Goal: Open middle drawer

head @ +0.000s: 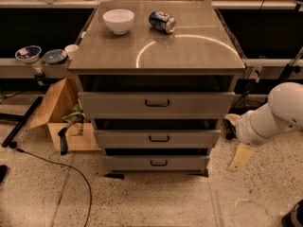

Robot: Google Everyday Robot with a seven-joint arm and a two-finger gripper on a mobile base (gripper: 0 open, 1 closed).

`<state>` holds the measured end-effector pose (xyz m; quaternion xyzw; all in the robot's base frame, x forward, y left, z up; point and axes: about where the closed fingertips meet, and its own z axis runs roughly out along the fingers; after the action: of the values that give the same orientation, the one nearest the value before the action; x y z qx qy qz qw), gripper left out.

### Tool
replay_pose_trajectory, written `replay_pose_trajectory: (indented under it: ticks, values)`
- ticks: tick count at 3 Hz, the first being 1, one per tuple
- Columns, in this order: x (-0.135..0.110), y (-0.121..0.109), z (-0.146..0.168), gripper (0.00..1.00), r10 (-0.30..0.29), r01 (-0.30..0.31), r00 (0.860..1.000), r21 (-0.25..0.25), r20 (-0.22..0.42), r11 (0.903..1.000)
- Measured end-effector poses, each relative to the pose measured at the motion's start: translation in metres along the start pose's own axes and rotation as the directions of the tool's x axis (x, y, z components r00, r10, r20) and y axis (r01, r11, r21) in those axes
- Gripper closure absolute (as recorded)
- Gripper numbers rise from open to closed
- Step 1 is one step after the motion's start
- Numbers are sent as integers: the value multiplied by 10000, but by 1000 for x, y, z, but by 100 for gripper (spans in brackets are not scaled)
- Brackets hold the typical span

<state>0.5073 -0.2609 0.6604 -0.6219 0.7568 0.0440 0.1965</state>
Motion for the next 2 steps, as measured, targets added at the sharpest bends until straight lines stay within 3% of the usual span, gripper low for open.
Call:
replay_pose_trajectory:
  ticks: [2]
  values:
    - [11, -2, 43, 0, 193, -190, 9997, -191, 158, 9996]
